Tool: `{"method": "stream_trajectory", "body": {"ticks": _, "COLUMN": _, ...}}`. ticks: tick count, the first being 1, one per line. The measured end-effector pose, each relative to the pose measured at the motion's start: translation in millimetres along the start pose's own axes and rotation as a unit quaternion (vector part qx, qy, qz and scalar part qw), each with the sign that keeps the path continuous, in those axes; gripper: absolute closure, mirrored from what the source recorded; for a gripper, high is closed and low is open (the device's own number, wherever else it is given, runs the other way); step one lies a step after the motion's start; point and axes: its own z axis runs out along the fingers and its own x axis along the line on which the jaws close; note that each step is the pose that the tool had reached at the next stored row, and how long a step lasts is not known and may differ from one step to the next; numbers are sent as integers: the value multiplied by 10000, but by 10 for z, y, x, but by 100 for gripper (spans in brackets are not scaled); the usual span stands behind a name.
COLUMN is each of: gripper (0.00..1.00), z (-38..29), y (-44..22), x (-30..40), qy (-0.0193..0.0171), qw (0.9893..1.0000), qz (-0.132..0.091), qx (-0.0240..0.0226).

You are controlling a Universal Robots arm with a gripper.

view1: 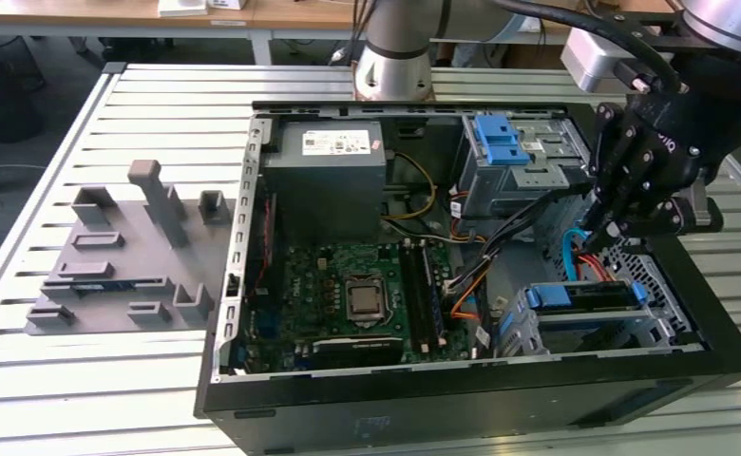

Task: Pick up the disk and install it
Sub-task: 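Insert the second disk wire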

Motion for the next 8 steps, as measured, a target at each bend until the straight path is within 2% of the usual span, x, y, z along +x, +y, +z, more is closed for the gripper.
{"method": "stream_trajectory", "body": {"ticks": 2, "gripper": 75, "z": 0, "y": 0, "x": -13, "qy": 1, "qw": 10000, "qz": 0, "qx": 0}}
{"method": "stream_trajectory", "body": {"ticks": 4, "gripper": 75, "z": 0, "y": 1, "x": -29, "qy": 24, "qw": 10000, "qz": 0, "qx": 1}}
{"method": "stream_trajectory", "body": {"ticks": 6, "gripper": 75, "z": 7, "y": 2, "x": -37, "qy": 111, "qw": 9999, "qz": -1, "qx": 5}}
{"method": "stream_trajectory", "body": {"ticks": 8, "gripper": 75, "z": 25, "y": 2, "x": -38, "qy": 171, "qw": 9999, "qz": -1, "qx": 8}}
